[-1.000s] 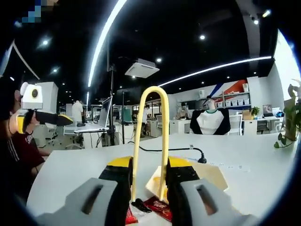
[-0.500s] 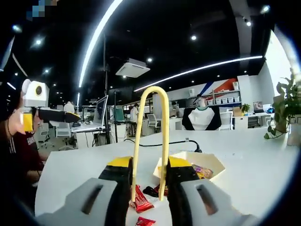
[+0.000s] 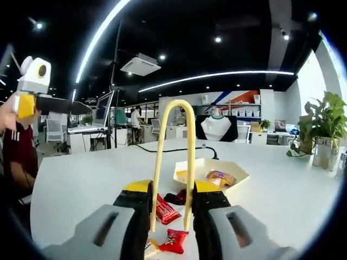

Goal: Place the target food into the container with the food tongs after gripping and lifting it, then release it inside without dropping or visibly crushing the food.

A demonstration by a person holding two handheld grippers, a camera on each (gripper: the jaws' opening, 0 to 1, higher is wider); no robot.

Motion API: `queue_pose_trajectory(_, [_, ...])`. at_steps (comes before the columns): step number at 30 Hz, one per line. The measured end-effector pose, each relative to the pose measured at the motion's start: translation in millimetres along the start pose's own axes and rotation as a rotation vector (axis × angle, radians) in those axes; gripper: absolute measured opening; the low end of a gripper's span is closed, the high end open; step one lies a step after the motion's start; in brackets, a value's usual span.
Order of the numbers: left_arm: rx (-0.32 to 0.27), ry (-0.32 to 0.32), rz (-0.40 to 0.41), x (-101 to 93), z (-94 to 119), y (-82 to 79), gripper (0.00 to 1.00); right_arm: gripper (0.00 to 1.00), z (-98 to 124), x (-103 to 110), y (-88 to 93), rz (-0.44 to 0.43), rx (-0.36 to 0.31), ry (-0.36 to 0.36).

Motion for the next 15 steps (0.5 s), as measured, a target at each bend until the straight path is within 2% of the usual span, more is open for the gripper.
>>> queue_pose_trajectory(2, [0.000, -0.002, 0.000, 0.2, 0, -0.3, 0.93, 0.25, 1, -1, 3.4, -0.010, 0.023, 0.028])
queue_pose_trajectory(5, [0.002, -0.003, 0.000, 0.2, 1, -0.8, 0.92, 0.25, 4, 0, 6.0, 0.015, 0.011, 0.047])
queue_pose_trajectory(8, [0.001, -0.004, -0.002, 0.4, 1, -0.9, 0.92, 0.25, 5, -1, 9.3, -0.002, 0.023, 0.060])
queue_pose_trajectory(9, [0.002, -0.004, 0.000, 0.6, 1, -0.6, 0.92, 0.25, 6, -2, 8.6, -0.014, 0.007, 0.087])
queue_pose_trajectory(11, [0.009, -0.005, 0.001, 1.0, 1, 0.2, 0.92, 0.25, 5, -1, 9.0, -0.036, 0.006, 0.064])
queue_pose_trajectory(13, [0.006, -0.006, 0.001, 1.4, 2, -0.1, 0.92, 0.25, 3, 0, 13.5, -0.031, 0.042, 0.079])
queue_pose_trajectory(15, [0.005, -0.007, 0.001, 1.7, 2, -0.5, 0.92, 0.25, 3, 1, 15.2, -0.038, 0.042, 0.070])
Point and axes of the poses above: the point that each gripper's makers call its tool centre point, and the gripper's own axes: z roughly backward along the fingers, x roughly to its left, y roughly out of its underside, the point moved 8 cm from there along z, roughly backward along the fingers, and after that the axes turned 14 degrees about y, right-handed, at the moved point
